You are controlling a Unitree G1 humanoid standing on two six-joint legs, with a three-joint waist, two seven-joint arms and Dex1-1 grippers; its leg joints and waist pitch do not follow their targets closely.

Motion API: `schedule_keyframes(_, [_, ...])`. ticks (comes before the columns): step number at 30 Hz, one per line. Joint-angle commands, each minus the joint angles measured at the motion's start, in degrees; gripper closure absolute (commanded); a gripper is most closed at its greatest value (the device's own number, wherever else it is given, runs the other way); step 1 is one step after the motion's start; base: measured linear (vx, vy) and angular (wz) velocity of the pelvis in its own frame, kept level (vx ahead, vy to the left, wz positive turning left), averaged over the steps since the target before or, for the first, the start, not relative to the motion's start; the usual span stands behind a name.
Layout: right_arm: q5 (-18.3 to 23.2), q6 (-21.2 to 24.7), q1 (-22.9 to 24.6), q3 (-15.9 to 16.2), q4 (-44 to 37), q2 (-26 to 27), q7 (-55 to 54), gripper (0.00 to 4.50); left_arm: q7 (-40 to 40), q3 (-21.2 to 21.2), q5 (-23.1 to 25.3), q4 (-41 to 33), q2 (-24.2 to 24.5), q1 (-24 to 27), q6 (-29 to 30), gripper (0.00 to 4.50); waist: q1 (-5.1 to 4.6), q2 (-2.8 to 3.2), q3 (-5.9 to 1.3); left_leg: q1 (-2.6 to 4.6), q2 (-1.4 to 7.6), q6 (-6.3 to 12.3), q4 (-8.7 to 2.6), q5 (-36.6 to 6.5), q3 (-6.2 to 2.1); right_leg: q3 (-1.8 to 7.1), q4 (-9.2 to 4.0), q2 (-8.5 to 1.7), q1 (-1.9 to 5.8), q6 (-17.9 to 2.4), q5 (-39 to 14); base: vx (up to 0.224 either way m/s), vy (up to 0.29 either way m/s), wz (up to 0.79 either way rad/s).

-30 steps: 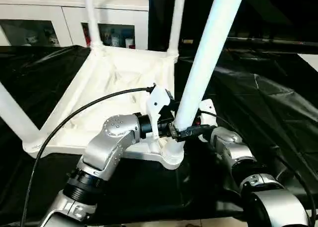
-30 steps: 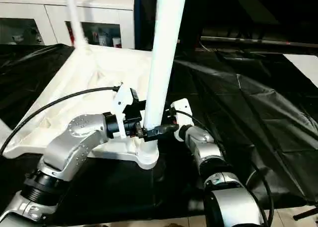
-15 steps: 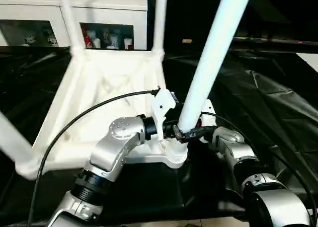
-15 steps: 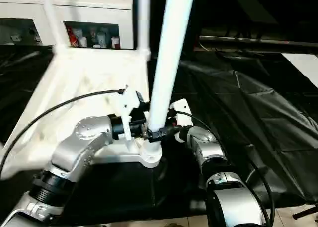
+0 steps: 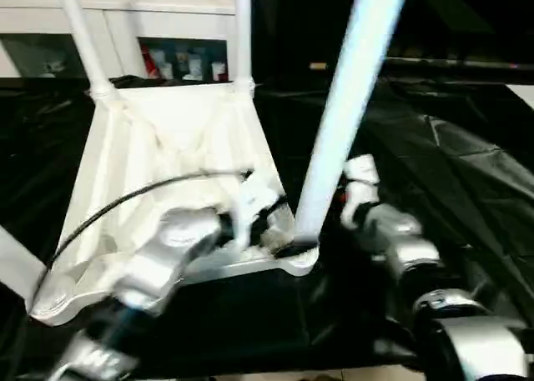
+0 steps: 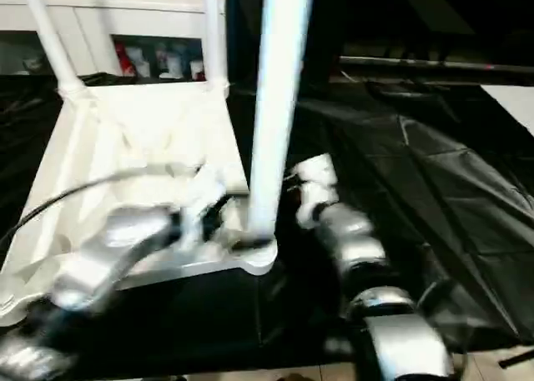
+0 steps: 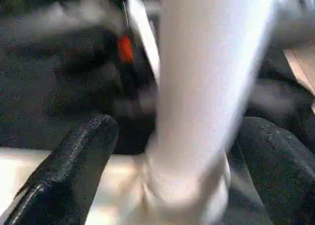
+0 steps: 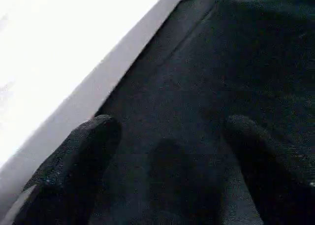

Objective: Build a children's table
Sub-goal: Rotate table base

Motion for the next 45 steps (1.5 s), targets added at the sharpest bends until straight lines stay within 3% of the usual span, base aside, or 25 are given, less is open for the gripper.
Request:
schedule_keyframes(1, [-0.5,0.2,1.5,0.8,-3.0,-2.3,2.8,0.49,-3.9,-1.5,-0.1,-3.6,3.5,1.4,1.9,0.07,0.33,0.82,-3.88,0.76,1.22,-0.82,-4.34,-19.3,-0.13,2.18,-4.72,-3.05,2.35,-11.5,-17.8,0.000,0.000,0.00])
schedule_keyframes(5, [-2.1,0.9,5.2,3.5,-7.7,-6.3,8.4,0.49,-5.7,-3.4,3.7,-2.3,8.6,2.7,-0.1,0.23,1.03,0.88,-3.80,1.11,1.06,-0.63,-4.31,-19.6,0.07,2.25,-4.89,-2.66,2.15,-11.2,-16.9,0.000,0.000,0.00])
schedule_keyframes(6, [-2.4,1.0,5.9,4.0,-8.9,-6.9,9.5,0.49,-5.7,-3.5,4.4,-1.6,9.0,2.8,-0.5,0.50,1.03,0.90,-3.81,0.84,1.05,-0.70,-4.36,-19.3,0.03,2.29,-4.72,-2.82,2.35,-11.1,-16.8,0.000,0.000,0.00])
schedule_keyframes(8, [-2.5,1.6,7.5,4.9,-11.5,-8.0,11.7,0.49,-5.5,-3.4,5.4,-0.3,9.5,2.7,-1.0,0.61,1.14,1.07,-3.83,0.91,1.00,-0.72,-4.31,-19.3,0.03,2.29,-4.88,-2.81,2.40,-10.7,-17.0,0.000,0.000,0.00])
schedule_keyframes(9, [-2.5,2.1,8.6,5.5,-13.5,-8.7,13.3,0.49,-5.3,-3.3,5.8,0.4,9.6,2.4,-1.0,0.61,1.06,0.85,-3.85,0.69,0.97,-0.70,-4.42,-18.7,-0.05,2.26,-4.85,-2.80,2.68,-10.7,-16.6,0.000,0.000,0.00])
schedule_keyframes(13, [2.0,5.0,15.0,8.2,-27.3,-11.7,22.4,0.49,-2.7,-3.9,7.9,3.7,9.3,0.4,1.0,1.03,1.22,0.93,-3.79,0.81,1.00,-0.07,-4.38,-19.4,-0.09,2.30,-5.05,-2.85,2.71,-9.9,-17.7,0.000,0.000,0.00])
schedule_keyframes(15, [3.2,6.2,16.3,8.5,-30.4,-12.5,24.0,0.49,-2.6,-4.0,7.8,3.9,9.1,0.2,1.1,1.14,1.26,0.75,-3.66,0.85,1.00,0.41,-4.53,-19.9,-0.16,2.27,-5.52,-2.91,2.71,-9.1,-20.2,0.000,0.000,0.00])
schedule_keyframes(20, [5.3,9.5,20.3,8.7,-38.0,-15.2,27.7,0.49,-3.8,-3.6,6.8,4.8,7.7,-0.1,1.0,1.57,1.21,1.01,-3.66,0.86,1.01,0.07,-4.49,-20.7,-0.28,2.20,-5.82,-3.02,2.53,-9.1,-22.7,0.000,0.000,0.00])
schedule_keyframes(37, [6.8,13.6,24.8,10.0,-44.9,-18.7,30.7,0.49,-7.5,-4.0,5.2,2.7,8.8,0.4,8.6,3.10,1.03,1.16,-4.09,0.56,0.94,1.29,-4.22,-16.9,-0.15,2.13,-5.42,-2.91,2.86,-10.1,-18.1,0.000,0.000,0.00])
schedule_keyframes(45, [6.5,13.5,24.8,10.1,-44.7,-19.2,30.4,0.49,-8.6,-4.6,5.3,1.5,9.8,0.6,10.3,3.86,1.00,1.26,-4.02,0.55,0.89,1.26,-4.23,-17.3,-0.19,2.08,-5.58,-3.00,2.86,-9.6,-20.1,0.000,0.000,0.00])
